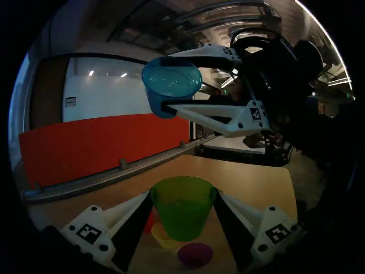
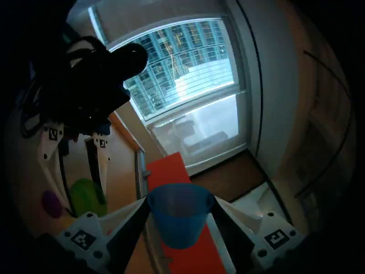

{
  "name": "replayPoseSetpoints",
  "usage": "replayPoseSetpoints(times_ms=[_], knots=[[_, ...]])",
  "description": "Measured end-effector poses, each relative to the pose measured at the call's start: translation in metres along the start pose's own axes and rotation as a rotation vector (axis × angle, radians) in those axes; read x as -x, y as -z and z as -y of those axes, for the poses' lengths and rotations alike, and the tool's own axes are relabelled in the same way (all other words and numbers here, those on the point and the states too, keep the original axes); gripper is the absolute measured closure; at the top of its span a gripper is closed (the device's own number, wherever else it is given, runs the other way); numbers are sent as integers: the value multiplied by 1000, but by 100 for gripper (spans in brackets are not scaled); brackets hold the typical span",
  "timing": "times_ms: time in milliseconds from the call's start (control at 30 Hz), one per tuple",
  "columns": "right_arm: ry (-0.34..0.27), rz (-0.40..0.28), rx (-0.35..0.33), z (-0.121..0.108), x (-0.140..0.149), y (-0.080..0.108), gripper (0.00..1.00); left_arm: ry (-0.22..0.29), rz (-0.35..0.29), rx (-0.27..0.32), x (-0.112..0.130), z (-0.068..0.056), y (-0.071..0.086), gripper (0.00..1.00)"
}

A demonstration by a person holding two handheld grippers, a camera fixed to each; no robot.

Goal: Pour water

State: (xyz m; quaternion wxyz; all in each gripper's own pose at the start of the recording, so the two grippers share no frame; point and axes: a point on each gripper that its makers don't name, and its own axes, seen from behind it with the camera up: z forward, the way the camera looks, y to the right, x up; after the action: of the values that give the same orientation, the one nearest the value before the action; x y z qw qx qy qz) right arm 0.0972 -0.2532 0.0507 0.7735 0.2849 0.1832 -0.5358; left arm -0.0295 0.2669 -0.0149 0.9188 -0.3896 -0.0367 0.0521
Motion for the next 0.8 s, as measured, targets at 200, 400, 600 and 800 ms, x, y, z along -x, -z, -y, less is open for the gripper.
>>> replayPoseSetpoints(times_ms=[200, 400, 600, 800], knots=[[-249, -15, -18, 7, -3, 8, 7, -11, 6, -7, 0, 2, 1, 11], [-490, -37, -51, 15, -13, 14, 7, -11, 3, -14, -2, 4, 2, 12], [-686, -40, -80, 24, -17, 16, 7, -17, 0, -21, -4, 5, 3, 11], [-863, -28, -94, 26, -15, 15, 7, -18, -1, -33, -5, 8, 5, 11]])
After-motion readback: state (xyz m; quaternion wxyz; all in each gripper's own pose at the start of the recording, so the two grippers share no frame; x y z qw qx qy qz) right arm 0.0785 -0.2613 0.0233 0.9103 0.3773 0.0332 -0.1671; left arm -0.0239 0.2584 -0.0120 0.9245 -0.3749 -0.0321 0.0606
